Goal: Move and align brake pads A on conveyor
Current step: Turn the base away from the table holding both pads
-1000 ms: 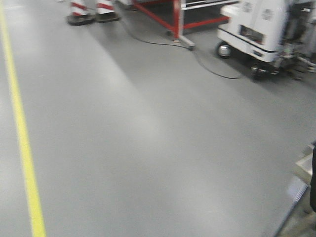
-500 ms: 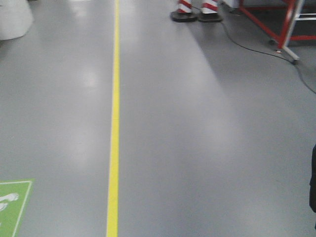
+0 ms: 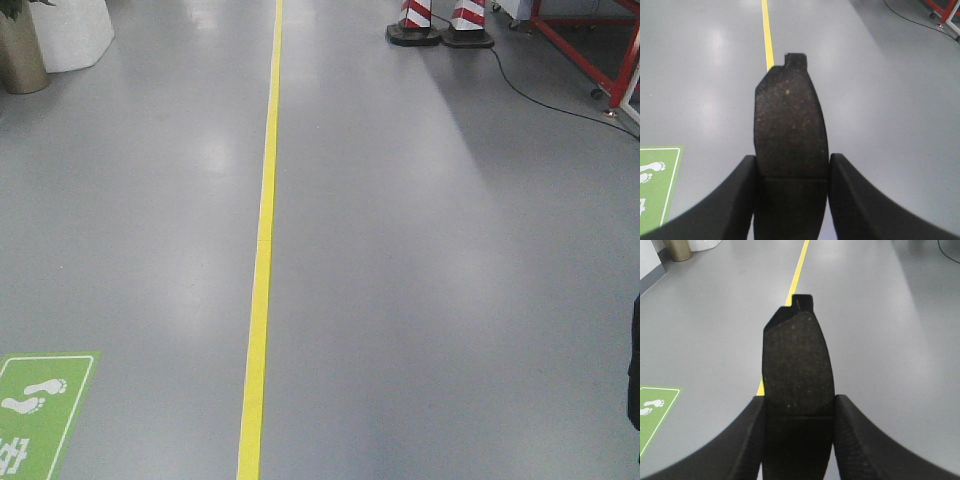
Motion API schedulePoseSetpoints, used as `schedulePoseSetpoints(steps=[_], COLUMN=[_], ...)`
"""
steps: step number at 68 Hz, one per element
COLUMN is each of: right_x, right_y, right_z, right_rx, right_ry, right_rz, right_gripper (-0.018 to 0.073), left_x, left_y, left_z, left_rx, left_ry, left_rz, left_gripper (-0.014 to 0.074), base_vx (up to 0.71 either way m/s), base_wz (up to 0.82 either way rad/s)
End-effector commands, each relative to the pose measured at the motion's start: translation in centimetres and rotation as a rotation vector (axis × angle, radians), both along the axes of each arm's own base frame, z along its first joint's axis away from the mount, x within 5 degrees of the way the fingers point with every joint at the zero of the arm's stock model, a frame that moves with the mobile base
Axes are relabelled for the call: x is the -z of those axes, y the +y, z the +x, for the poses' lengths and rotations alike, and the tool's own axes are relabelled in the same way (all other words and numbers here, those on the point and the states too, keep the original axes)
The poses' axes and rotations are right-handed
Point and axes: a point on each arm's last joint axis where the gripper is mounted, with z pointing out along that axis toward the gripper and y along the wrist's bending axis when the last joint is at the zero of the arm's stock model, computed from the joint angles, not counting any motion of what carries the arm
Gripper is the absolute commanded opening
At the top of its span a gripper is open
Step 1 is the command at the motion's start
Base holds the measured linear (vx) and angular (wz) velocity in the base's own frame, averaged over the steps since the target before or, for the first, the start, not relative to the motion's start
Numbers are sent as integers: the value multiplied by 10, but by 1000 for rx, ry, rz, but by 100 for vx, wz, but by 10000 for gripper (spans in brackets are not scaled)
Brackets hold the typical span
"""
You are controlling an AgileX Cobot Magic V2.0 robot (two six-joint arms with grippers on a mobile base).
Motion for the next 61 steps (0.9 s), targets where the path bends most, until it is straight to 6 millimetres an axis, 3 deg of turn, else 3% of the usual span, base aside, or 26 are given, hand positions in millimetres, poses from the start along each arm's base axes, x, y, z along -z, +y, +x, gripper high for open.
schedulePoseSetpoints(steps=[1, 29, 61], right_x=[-18, -17, -17], right_y=[0, 0, 0], right_z=[3, 3, 3], right_rx=[-3, -3, -3], right_ry=[-118, -116, -116], right_rz=[7, 7, 7], right_gripper=[-12, -12, -12], left_x=[-16, -16, -16], left_y=[-1, -1, -1], left_z=[3, 3, 3], left_rx=[-2, -2, -2], left_ry=[-112, -112, -112], left_rz=[-26, -26, -26], left_gripper=[-6, -6, -6], base_vx=[10, 20, 42], base_wz=[2, 11, 0])
